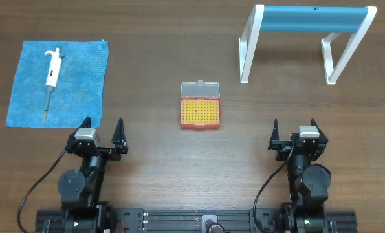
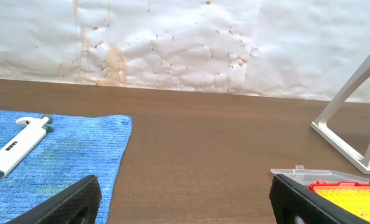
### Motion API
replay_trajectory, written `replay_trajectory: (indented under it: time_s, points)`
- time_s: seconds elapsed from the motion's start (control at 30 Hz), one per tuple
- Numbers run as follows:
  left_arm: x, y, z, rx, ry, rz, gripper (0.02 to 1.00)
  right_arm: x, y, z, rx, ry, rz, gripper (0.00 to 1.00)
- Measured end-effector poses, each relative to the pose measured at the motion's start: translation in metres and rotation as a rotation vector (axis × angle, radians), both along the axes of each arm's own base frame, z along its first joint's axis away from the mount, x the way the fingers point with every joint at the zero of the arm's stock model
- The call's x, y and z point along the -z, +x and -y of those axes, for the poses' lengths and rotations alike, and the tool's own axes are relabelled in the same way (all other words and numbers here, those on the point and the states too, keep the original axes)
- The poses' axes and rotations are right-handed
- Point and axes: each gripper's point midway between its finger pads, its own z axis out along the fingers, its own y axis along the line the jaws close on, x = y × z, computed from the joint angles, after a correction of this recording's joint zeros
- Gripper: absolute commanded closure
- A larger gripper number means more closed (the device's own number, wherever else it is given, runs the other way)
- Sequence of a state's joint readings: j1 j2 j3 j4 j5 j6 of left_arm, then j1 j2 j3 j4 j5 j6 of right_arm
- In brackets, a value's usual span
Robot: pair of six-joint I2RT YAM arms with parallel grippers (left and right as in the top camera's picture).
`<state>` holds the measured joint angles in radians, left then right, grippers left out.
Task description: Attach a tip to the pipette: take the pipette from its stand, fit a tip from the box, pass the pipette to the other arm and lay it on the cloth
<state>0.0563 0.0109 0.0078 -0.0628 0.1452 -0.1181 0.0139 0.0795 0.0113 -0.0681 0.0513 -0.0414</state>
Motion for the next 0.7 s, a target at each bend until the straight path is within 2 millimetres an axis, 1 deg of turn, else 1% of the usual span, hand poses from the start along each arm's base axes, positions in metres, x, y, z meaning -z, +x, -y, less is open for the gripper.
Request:
replay_trajectory:
  time_s: [0.7]
  points:
    - [0.0, 0.0, -0.0001, 0.0, 0.0, 0.0, 0.141, -0.0005, 0.0, 0.0, -0.003, -0.024, 0.001, 0.077]
